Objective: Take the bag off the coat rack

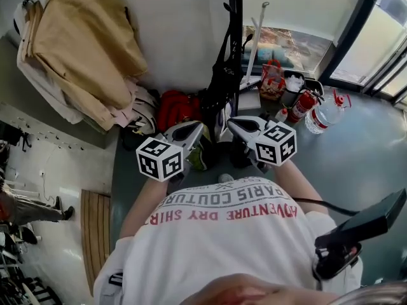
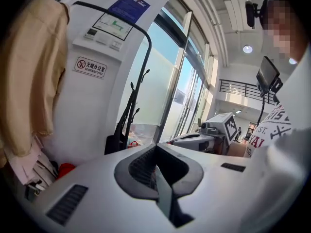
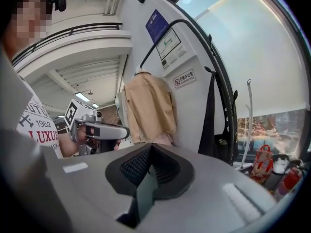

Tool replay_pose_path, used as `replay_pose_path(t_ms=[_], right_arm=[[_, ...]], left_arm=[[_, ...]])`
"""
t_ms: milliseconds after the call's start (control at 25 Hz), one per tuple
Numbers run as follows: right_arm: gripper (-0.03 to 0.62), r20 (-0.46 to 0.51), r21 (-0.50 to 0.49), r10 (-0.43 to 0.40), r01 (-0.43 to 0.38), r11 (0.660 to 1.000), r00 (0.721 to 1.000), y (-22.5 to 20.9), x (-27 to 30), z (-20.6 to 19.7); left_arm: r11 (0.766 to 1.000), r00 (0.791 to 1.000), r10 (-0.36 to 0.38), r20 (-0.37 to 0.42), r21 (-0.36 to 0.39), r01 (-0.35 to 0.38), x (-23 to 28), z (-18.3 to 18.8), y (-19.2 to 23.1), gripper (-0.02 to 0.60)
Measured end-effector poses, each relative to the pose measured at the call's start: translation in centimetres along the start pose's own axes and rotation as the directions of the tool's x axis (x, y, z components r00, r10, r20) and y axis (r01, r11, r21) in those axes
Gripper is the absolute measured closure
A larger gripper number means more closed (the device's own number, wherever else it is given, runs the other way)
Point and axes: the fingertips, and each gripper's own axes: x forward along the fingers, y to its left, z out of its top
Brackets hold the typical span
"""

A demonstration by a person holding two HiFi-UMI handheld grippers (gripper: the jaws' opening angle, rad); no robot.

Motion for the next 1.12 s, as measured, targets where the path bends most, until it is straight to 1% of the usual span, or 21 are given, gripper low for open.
replay_pose_path(t_ms=[80,160,240,320,480,760,920,1120], right_arm=[[0.592,-0.006,0.002,-0.003,0.003,1.000,1.000,-4.1,1.7,2.2],[0.592,-0.002,-0.018,-0.008,0.008,1.000,1.000,-7.4,2.8,4.5],[0.592,0.016,-0.043,-0.019,0.020,0.999,1.000,-9.7,3.3,6.7],[0.592,0.042,-0.048,-0.028,0.029,0.998,0.999,-11.2,3.5,8.3],[0.592,0.062,-0.040,-0.032,0.034,0.999,0.998,-12.9,3.8,9.5],[0.592,0.055,-0.033,-0.036,0.038,0.999,0.998,-14.9,4.9,10.0],[0.592,0.071,-0.029,-0.043,0.045,0.999,0.997,-16.0,5.6,11.2],[0.592,0.100,-0.024,-0.081,0.083,0.996,0.992,-17.6,7.1,12.4]], left_arm=[[1.000,1.000,0.003,0.006,0.001,-0.003,3.5,2.6,2.4,0.581],[1.000,1.000,0.002,0.023,0.007,-0.002,6.1,5.1,4.0,0.581],[1.000,0.999,0.006,0.033,0.019,-0.007,7.7,6.8,5.0,0.581],[1.000,0.999,0.010,0.037,0.025,-0.011,8.6,7.9,5.8,0.581],[0.999,0.999,0.015,0.046,0.033,-0.017,9.9,9.2,7.1,0.581],[1.000,0.999,-0.009,0.046,0.018,0.008,12.1,10.0,8.5,0.581],[1.000,0.999,-0.014,0.036,0.008,0.013,12.9,10.6,9.5,0.581],[1.000,0.999,-0.025,0.019,0.004,0.025,13.5,10.6,11.2,0.581]])
